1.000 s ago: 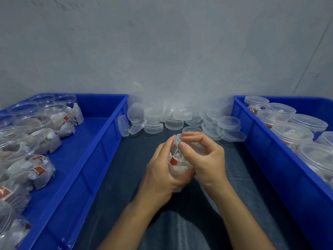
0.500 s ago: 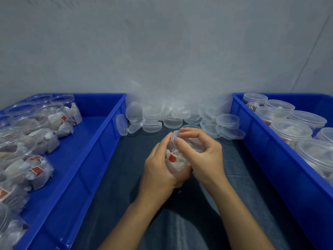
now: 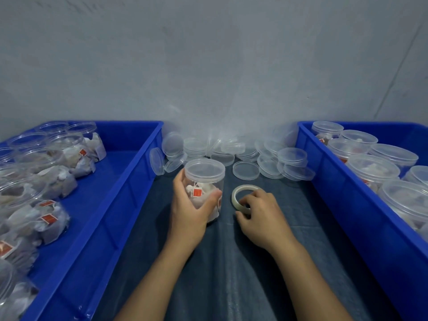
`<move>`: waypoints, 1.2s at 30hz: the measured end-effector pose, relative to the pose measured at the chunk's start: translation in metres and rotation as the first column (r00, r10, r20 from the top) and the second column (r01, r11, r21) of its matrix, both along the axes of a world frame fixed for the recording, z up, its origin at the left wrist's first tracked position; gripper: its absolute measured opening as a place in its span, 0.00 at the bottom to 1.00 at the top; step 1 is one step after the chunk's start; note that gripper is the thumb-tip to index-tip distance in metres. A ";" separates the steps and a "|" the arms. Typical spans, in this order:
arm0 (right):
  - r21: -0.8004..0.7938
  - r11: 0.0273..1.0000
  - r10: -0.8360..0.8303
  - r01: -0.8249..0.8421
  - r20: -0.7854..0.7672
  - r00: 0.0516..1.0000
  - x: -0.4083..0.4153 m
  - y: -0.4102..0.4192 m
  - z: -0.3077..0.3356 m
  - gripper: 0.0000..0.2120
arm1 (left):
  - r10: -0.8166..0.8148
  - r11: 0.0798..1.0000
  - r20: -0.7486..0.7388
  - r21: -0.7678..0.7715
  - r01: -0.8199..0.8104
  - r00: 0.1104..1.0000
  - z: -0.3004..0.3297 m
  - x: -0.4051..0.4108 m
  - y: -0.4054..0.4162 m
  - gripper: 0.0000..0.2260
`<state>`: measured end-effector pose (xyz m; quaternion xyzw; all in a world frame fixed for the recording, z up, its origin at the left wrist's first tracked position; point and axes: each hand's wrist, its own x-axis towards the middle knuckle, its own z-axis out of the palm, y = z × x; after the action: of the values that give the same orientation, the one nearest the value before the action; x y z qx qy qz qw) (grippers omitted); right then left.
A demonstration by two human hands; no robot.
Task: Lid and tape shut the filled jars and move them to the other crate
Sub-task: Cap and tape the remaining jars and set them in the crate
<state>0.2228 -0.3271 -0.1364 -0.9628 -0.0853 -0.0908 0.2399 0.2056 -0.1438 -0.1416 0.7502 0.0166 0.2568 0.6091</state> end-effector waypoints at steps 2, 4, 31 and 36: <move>-0.004 1.000 -0.001 0.001 0.008 1.000 0.001 -0.001 0.000 0.08 | -0.034 0.999 -0.036 0.033 0.035 0.999 -0.001 0.001 0.002 0.39; -0.025 1.000 0.000 0.001 0.025 1.000 0.001 -0.002 0.001 0.06 | -0.043 0.997 -0.056 0.061 0.046 0.997 0.000 0.001 0.004 0.39; 0.605 0.729 0.161 -0.321 0.304 0.939 -0.029 0.024 0.024 0.10 | 0.024 0.777 0.469 0.547 -0.312 0.883 0.008 -0.016 -0.025 0.17; 0.491 0.800 0.149 -0.344 0.393 0.908 -0.029 0.028 0.023 0.09 | 0.049 0.808 0.532 0.477 -0.346 0.846 0.009 -0.017 -0.025 0.15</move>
<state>0.1939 -0.2996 -0.1136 -0.8031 -0.2215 -0.2409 0.4980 0.1889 -0.1691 -0.1323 0.7964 -0.1346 0.4977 0.3160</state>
